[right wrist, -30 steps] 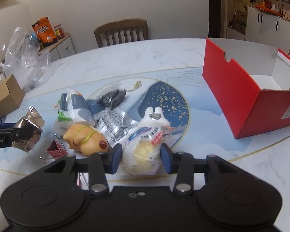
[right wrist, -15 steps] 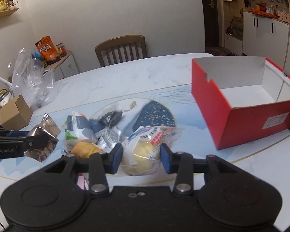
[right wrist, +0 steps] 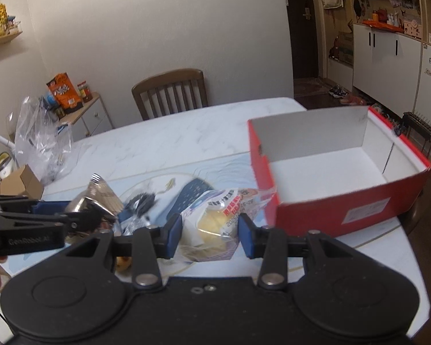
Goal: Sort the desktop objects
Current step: 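Carry both packets into the red shoebox and open both tools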
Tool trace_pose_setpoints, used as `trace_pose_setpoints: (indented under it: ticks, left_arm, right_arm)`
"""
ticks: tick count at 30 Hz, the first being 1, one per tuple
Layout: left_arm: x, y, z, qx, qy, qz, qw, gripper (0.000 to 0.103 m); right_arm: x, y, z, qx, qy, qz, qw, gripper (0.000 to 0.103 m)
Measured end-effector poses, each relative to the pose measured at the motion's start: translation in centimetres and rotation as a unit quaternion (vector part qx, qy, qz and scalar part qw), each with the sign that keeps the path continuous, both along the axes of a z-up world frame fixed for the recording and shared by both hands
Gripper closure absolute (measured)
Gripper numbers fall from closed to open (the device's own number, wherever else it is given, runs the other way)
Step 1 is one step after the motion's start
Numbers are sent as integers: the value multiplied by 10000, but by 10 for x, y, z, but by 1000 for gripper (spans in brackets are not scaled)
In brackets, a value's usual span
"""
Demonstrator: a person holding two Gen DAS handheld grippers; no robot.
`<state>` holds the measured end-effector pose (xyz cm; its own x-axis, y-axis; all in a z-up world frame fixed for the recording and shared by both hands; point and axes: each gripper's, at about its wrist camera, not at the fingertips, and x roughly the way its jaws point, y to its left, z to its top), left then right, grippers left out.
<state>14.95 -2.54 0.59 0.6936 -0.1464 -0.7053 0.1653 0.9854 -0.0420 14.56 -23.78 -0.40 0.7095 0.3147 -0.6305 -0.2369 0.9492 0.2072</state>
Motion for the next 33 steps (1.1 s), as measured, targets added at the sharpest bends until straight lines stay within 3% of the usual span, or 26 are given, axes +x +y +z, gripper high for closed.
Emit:
trace_pose_setpoints:
  ticks: [18,33]
  left_arm:
    - [63,-126,11,70,-46,-565,9984,60]
    - [127,-200,3,354,-4,-987,9945,60]
  right_arm:
    - [49,-101,14,73,-159,-178,9997,62]
    - [108,-160,4,-327,-93,-107,9994,62]
